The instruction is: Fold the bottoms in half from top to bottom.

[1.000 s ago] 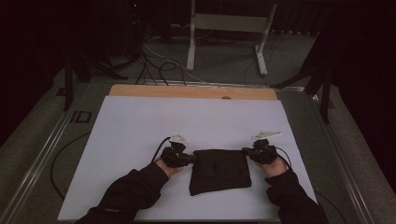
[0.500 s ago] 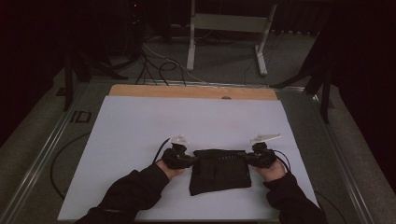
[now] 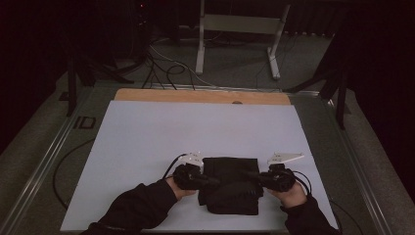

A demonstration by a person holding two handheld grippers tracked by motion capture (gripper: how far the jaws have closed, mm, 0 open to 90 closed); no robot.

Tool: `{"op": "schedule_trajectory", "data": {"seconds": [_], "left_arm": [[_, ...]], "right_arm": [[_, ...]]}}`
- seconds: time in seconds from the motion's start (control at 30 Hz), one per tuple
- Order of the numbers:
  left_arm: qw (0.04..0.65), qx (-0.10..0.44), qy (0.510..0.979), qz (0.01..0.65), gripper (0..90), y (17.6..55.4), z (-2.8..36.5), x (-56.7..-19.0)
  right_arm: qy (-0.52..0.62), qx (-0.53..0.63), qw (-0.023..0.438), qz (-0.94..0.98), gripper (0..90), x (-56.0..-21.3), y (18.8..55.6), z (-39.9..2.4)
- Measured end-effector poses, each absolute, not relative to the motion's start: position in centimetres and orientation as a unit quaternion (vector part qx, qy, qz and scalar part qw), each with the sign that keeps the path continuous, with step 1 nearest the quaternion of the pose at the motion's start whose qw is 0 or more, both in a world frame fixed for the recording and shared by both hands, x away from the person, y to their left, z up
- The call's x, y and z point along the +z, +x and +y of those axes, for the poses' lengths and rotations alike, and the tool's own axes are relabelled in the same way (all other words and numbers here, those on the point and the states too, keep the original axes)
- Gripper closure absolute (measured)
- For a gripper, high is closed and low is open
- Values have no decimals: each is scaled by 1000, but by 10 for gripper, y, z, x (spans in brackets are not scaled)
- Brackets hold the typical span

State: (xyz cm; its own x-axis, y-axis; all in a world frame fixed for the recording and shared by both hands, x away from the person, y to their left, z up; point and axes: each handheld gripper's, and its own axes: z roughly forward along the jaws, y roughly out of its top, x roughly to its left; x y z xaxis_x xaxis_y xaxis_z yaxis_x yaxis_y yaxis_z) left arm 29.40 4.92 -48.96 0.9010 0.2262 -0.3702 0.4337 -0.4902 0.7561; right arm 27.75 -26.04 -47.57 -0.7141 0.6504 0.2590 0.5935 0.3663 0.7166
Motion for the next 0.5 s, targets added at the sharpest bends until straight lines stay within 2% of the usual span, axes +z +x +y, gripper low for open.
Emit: {"op": "schedule_trajectory", "data": {"seconds": [0.3, 0.5], "left_arm": [[461, -104, 861, 187, 851, 283, 47, -491], [455, -106, 865, 184, 783, 273, 47, -493]], "right_arm": [[360, 415, 18, 835, 900, -480, 260, -253], [354, 406, 17, 842, 900, -482, 250, -251]]}}
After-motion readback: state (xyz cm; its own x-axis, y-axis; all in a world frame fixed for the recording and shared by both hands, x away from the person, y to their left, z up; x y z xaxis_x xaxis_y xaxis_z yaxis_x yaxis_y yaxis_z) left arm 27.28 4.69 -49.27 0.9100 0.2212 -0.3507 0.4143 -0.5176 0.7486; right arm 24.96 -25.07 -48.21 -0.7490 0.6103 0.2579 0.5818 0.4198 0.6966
